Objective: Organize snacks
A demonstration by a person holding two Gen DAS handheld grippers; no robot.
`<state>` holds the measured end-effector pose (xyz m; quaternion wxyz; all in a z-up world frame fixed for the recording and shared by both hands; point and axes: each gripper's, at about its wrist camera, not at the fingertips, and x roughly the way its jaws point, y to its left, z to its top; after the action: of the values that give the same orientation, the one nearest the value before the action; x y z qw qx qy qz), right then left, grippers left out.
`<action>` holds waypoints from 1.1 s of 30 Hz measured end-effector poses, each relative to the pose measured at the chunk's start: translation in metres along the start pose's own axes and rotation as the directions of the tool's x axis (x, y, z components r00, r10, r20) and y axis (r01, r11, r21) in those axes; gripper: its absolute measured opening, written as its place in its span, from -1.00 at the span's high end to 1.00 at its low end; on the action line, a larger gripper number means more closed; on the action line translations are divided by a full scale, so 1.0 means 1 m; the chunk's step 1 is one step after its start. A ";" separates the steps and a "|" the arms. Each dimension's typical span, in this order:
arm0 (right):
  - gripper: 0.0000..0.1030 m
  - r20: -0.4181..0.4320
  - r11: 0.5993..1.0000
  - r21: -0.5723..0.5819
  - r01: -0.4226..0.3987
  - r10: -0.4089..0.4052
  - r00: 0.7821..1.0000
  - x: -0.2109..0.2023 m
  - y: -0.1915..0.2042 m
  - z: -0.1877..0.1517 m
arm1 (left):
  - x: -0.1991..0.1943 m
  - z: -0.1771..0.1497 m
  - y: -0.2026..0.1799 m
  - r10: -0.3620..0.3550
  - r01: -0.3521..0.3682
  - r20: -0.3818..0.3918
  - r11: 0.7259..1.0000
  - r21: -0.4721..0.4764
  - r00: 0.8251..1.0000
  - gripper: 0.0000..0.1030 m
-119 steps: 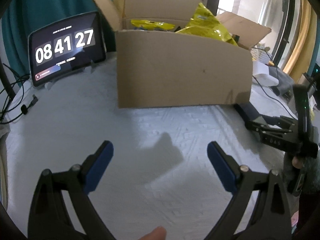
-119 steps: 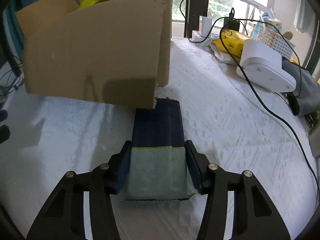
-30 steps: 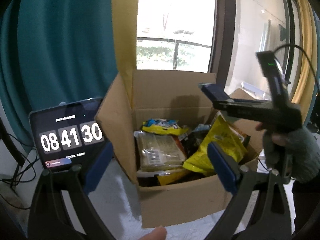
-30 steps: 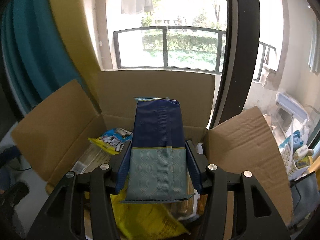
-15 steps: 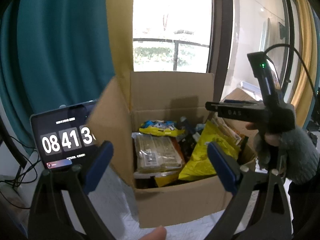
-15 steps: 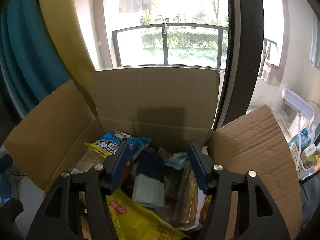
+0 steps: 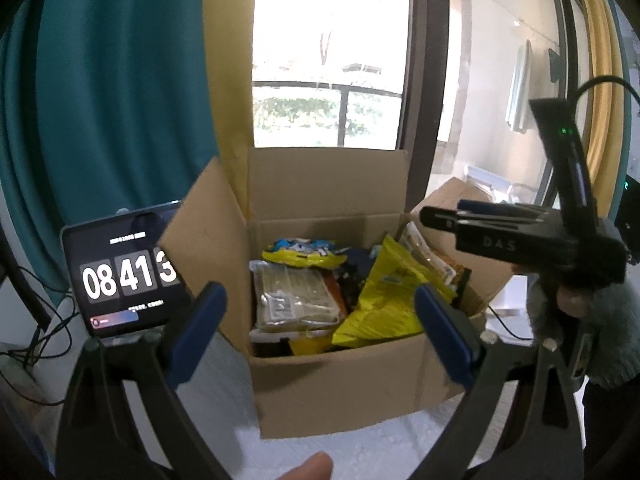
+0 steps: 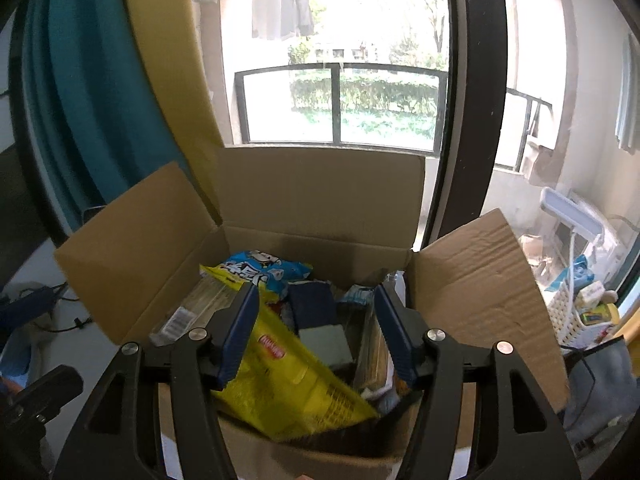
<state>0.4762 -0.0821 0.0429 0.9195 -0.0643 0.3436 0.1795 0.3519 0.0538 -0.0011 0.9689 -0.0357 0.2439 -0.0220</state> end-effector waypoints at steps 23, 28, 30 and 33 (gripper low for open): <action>-0.23 0.058 1.000 0.000 0.023 -0.023 0.998 -0.108 0.021 -0.080 | -0.084 -0.048 -0.023 -0.004 0.007 0.049 0.998 -0.060 0.999 -0.86; -0.23 0.084 0.999 -0.001 0.046 -0.046 0.995 -0.136 0.030 -0.104 | -0.102 -0.064 -0.027 0.011 -0.008 0.045 0.998 -0.057 0.999 -0.86; -0.23 0.091 0.999 -0.002 0.053 -0.052 0.994 -0.145 0.034 -0.112 | -0.110 -0.070 -0.028 0.015 -0.012 0.049 0.998 -0.058 0.999 -0.86; -0.23 0.100 0.998 -0.004 0.056 -0.055 0.993 -0.160 0.040 -0.122 | -0.124 -0.079 -0.029 0.042 -0.038 0.062 0.998 -0.057 0.997 -0.86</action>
<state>0.2751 -0.1200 0.0556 0.9400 -0.0678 0.2947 0.1580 0.2048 0.0277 -0.0102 0.9750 -0.0584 0.2142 0.0054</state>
